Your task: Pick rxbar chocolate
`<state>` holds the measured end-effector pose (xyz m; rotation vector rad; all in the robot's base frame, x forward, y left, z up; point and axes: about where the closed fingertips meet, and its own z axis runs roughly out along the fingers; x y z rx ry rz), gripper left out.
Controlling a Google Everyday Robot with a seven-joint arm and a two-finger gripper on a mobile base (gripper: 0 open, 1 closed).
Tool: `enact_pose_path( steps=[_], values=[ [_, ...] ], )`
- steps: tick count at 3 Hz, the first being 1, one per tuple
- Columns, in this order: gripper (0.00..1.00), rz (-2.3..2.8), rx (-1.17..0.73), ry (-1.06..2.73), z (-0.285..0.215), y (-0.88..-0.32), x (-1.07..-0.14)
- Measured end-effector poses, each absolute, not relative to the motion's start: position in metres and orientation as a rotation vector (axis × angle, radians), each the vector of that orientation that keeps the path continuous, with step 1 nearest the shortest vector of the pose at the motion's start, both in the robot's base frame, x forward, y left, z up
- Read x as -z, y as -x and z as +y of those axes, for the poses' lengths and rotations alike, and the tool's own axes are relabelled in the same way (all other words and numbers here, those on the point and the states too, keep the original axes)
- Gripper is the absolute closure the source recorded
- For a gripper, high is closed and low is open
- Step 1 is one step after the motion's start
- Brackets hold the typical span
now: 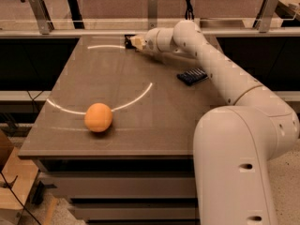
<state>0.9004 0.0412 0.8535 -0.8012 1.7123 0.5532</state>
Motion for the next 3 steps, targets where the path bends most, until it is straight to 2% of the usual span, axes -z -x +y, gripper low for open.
enact_pose_path(
  steps=[3],
  values=[
    [1.00, 1.418, -0.553, 0.874, 0.037, -0.864, -0.976]
  ],
)
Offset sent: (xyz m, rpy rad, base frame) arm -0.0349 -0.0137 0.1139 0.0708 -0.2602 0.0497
